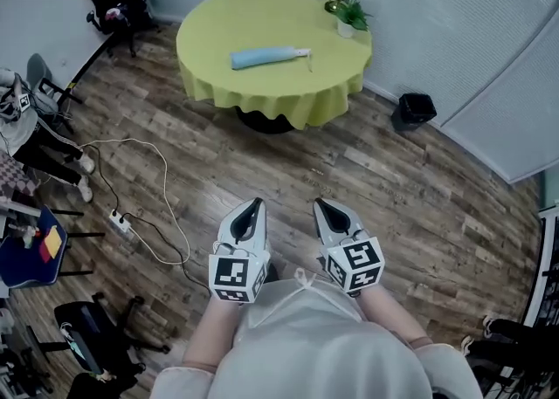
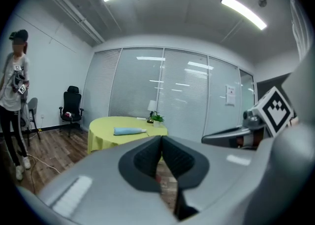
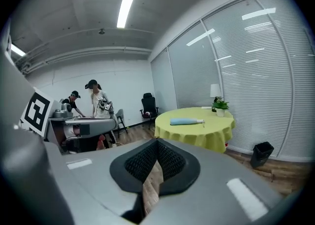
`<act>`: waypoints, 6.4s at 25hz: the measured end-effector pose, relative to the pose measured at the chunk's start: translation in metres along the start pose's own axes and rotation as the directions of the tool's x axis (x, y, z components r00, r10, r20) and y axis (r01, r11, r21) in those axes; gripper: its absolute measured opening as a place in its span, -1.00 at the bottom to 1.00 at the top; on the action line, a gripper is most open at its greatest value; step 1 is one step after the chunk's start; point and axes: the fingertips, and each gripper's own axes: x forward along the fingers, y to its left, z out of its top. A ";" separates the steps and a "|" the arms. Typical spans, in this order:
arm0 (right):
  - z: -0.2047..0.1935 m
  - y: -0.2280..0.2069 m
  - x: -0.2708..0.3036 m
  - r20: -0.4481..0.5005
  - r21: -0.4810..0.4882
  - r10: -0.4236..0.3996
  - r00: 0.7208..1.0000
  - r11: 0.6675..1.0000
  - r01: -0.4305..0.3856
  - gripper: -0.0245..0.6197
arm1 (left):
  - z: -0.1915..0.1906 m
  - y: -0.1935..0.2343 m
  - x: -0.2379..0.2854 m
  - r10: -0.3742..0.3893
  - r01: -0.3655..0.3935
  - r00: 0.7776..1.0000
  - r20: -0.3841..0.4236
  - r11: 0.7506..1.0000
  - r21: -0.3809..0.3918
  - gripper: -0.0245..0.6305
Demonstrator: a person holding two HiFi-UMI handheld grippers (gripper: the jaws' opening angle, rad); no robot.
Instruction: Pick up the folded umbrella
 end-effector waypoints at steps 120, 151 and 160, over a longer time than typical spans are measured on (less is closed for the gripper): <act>0.161 -0.366 0.534 -0.199 0.182 -0.163 0.966 0.963 0.200 -0.92 | -0.039 0.282 0.686 -0.209 0.586 0.597 -0.774 0.774 0.242 -0.04; 0.302 -0.314 0.521 0.140 0.019 -0.118 0.983 0.993 0.117 -0.92 | 0.249 0.319 0.579 0.030 -0.062 0.972 0.232 0.989 0.134 -0.03; 0.307 -0.305 0.524 0.146 -0.005 -0.108 0.983 0.994 0.110 -0.93 | 0.237 0.317 0.578 0.021 -0.041 0.984 0.175 0.993 0.110 -0.03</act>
